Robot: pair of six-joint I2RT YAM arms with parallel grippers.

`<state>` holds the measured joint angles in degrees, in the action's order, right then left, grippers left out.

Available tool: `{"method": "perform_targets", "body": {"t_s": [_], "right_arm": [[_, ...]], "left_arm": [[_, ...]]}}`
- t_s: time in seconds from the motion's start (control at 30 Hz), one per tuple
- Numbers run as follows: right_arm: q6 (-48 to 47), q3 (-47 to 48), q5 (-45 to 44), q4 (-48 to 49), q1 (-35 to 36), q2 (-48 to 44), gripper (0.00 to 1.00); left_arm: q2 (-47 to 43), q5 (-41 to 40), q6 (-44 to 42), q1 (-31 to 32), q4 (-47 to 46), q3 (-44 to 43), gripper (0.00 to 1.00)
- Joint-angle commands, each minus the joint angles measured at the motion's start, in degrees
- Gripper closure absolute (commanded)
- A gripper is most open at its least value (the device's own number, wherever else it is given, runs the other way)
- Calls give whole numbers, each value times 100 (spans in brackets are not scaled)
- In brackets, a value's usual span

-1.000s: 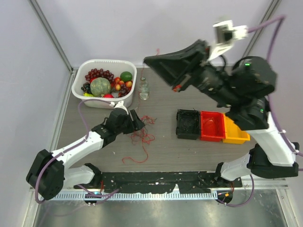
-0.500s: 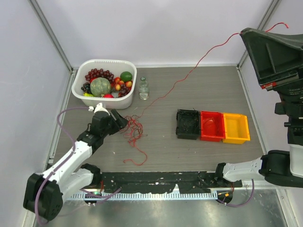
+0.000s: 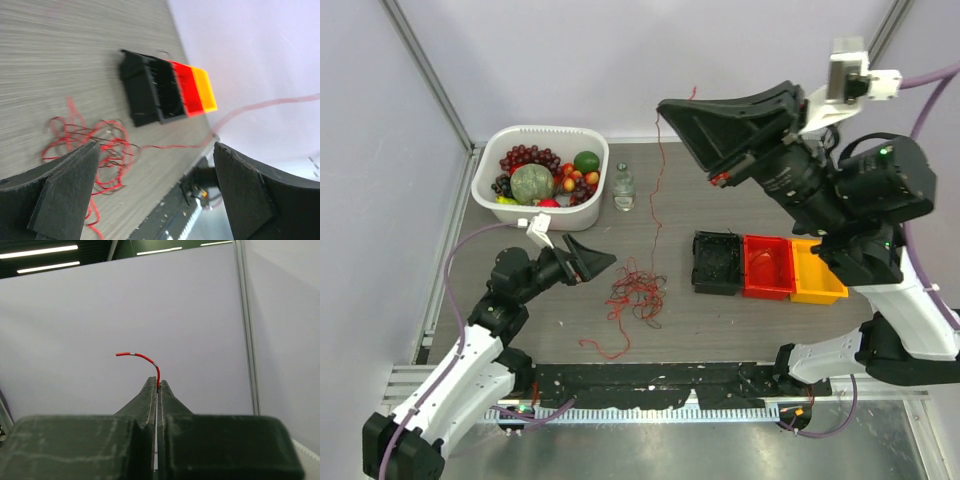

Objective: Untangle the cables

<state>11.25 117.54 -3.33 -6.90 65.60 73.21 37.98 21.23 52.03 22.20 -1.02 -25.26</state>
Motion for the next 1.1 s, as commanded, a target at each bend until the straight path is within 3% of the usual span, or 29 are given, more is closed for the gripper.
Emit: {"method": "perform_targets", "body": {"t_s": [0.0, 0.1, 0.17, 0.4, 0.53, 0.6, 0.67, 0.77, 0.93, 1.07], "right_arm": [[-131, 76, -159, 232, -4, -17, 99], [-123, 112, -124, 232, -4, 27, 99], [-96, 112, -97, 224, -4, 27, 99], [27, 261, -1, 233, -4, 141, 100], [150, 550, 113, 311, -4, 342, 99], [202, 788, 201, 338, -4, 465, 99], [299, 1069, 245, 408, -4, 562, 99], [422, 1341, 543, 654, -4, 493, 99], [493, 1641, 799, 1242, -4, 221, 99], [440, 1335, 799, 1647, -4, -227, 99]], "left_arm": [[114, 858, -67, 678, -1779, 4, 0], [87, -658, -1314, 1697, -1464, -251, 0], [288, -1251, -1879, 2050, -1323, -461, 0], [1799, -1878, -2689, 2350, -1348, -1157, 1], [2669, -1561, -2707, 2552, -2094, -1104, 14], [3056, -1928, -2602, 2606, -2201, -1052, 27], [3399, -3013, -2435, 2606, -2000, -1034, 36], [3891, -4030, -2049, 2396, -1307, -1051, 36], [4314, -3311, -1258, 1325, -971, -789, 37], [3921, -3020, -800, 726, -875, -411, 40]]}}
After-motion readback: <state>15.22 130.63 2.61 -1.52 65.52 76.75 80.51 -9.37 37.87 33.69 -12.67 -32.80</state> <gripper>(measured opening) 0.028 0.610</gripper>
